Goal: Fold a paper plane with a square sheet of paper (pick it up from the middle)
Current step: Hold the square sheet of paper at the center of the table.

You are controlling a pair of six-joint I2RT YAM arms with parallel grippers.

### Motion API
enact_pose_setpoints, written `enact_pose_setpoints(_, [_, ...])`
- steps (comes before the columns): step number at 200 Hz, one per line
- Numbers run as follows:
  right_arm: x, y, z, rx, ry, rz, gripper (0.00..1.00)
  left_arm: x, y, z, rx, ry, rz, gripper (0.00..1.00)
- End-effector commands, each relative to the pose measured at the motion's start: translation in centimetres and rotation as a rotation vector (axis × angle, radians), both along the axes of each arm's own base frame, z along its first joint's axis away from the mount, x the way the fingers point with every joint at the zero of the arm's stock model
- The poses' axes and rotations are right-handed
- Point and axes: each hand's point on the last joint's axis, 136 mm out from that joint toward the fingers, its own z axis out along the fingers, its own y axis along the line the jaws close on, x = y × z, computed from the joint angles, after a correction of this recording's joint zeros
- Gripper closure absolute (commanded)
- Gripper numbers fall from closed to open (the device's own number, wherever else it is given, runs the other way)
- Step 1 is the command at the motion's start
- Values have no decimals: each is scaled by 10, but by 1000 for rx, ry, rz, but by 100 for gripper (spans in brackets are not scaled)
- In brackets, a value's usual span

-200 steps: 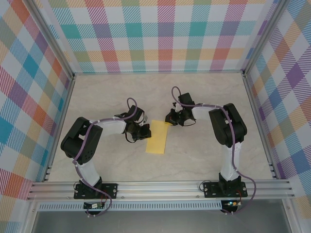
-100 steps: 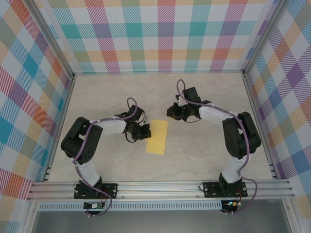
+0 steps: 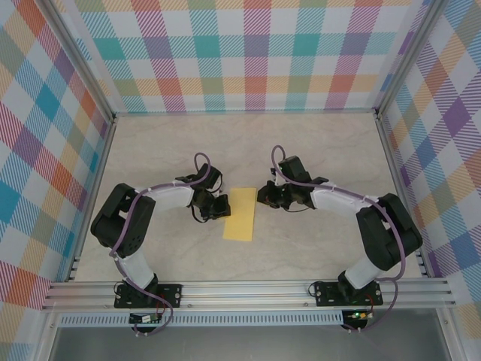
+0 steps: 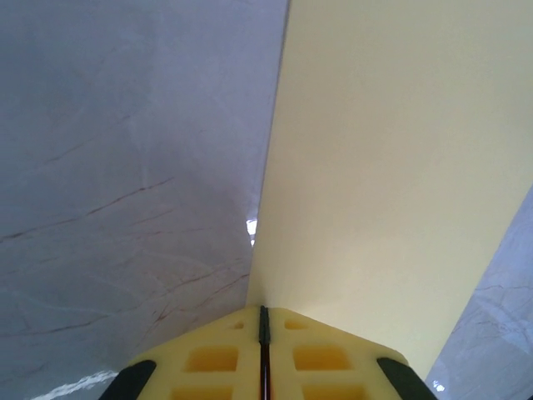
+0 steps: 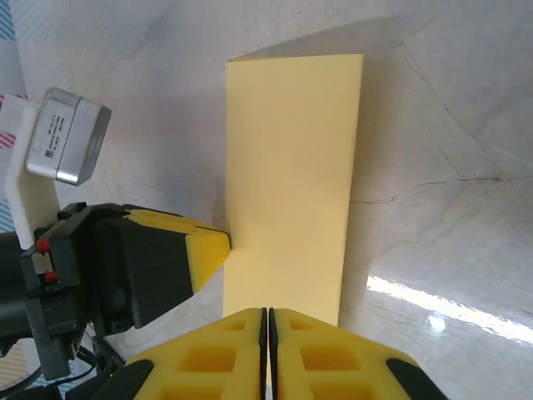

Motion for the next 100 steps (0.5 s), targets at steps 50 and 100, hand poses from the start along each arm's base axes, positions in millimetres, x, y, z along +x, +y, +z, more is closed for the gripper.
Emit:
enact_pose_setpoints(50, [-24, 9, -15, -36, 32, -13, 93, 1, 7, 17, 25, -20, 2, 84])
enact_pose_setpoints(100, [-27, -1, -18, -105, -21, -46, 95, 6, 10, 29, -3, -48, 12, 78])
